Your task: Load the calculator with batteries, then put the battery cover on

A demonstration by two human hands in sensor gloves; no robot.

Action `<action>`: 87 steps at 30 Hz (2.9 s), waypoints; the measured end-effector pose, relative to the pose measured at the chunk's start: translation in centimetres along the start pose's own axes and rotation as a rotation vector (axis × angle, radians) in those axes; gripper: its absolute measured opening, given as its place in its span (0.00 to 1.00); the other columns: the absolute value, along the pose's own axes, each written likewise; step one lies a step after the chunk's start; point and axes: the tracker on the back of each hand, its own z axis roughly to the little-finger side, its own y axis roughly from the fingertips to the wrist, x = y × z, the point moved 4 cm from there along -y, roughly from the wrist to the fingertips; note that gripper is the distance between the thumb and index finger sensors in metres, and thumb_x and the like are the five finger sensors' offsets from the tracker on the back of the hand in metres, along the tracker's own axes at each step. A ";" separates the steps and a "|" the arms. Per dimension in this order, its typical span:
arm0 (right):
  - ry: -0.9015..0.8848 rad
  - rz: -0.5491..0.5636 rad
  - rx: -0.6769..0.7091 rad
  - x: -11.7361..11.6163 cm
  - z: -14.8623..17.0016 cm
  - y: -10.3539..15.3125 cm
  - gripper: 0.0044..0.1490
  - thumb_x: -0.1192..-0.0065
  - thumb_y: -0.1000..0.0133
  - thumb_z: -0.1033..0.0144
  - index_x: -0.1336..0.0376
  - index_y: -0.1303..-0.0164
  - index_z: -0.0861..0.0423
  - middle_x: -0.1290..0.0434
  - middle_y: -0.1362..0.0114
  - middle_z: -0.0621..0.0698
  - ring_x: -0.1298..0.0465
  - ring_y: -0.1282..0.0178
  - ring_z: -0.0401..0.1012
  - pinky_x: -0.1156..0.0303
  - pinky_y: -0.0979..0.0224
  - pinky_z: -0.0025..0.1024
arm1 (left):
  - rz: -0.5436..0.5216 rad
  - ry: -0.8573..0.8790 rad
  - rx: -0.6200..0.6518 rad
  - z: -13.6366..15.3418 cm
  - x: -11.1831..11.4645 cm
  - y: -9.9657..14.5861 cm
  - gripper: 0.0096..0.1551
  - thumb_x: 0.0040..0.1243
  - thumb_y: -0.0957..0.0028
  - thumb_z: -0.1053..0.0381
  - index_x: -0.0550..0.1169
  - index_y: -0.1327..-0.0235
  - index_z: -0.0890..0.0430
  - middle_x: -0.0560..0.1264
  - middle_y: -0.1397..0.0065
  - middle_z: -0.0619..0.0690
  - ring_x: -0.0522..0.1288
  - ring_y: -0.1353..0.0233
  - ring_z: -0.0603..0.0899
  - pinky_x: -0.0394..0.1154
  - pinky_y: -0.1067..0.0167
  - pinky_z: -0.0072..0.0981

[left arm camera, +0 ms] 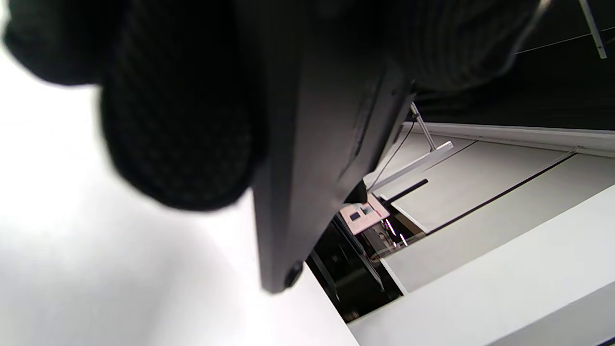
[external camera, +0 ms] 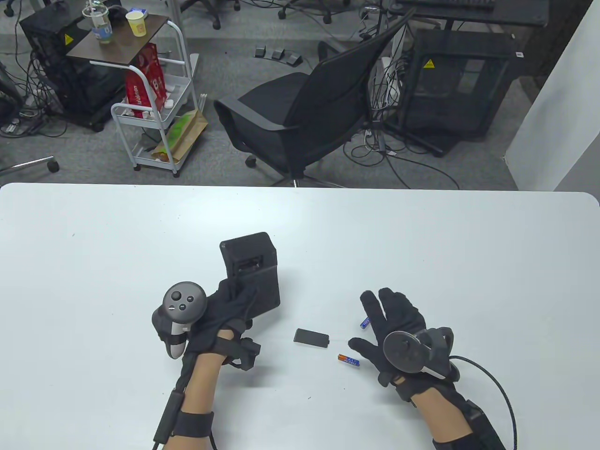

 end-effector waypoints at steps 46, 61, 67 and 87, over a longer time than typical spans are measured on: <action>-0.701 0.179 0.061 1.7 0.7 0.1 0.53 0.36 0.48 0.43 0.48 0.31 0.72 0.17 0.54 0.62 0.14 0.73 0.55 0.20 0.77 0.38 | 0.560 0.374 0.145 -4.4 14.6 3.3 0.45 0.50 0.61 0.28 0.69 0.37 0.57 0.84 0.48 0.48 0.86 0.54 0.54 0.78 0.48 0.50; -1.122 0.270 -0.008 2.4 4.2 0.2 0.36 0.34 0.46 0.56 0.36 0.38 0.68 0.16 0.53 0.62 0.13 0.70 0.53 0.18 0.75 0.34 | 0.468 0.311 0.172 -4.8 13.6 3.2 0.44 0.53 0.59 0.30 0.71 0.38 0.60 0.85 0.50 0.50 0.86 0.56 0.57 0.78 0.49 0.53; -1.162 0.401 -0.111 3.2 8.3 1.0 0.34 0.34 0.46 0.56 0.35 0.39 0.67 0.16 0.54 0.63 0.13 0.71 0.53 0.19 0.76 0.34 | 0.433 0.192 0.215 -5.3 13.4 3.2 0.34 0.63 0.55 0.38 0.74 0.39 0.54 0.85 0.50 0.49 0.86 0.56 0.56 0.78 0.49 0.53; -1.240 0.588 -0.347 3.3 15.4 3.4 0.34 0.34 0.46 0.57 0.35 0.41 0.69 0.16 0.56 0.63 0.13 0.73 0.52 0.19 0.77 0.34 | 0.365 -0.918 0.546 -9.4 21.5 7.2 0.34 0.77 0.62 0.41 0.81 0.39 0.44 0.74 0.31 0.45 0.76 0.36 0.57 0.72 0.42 0.52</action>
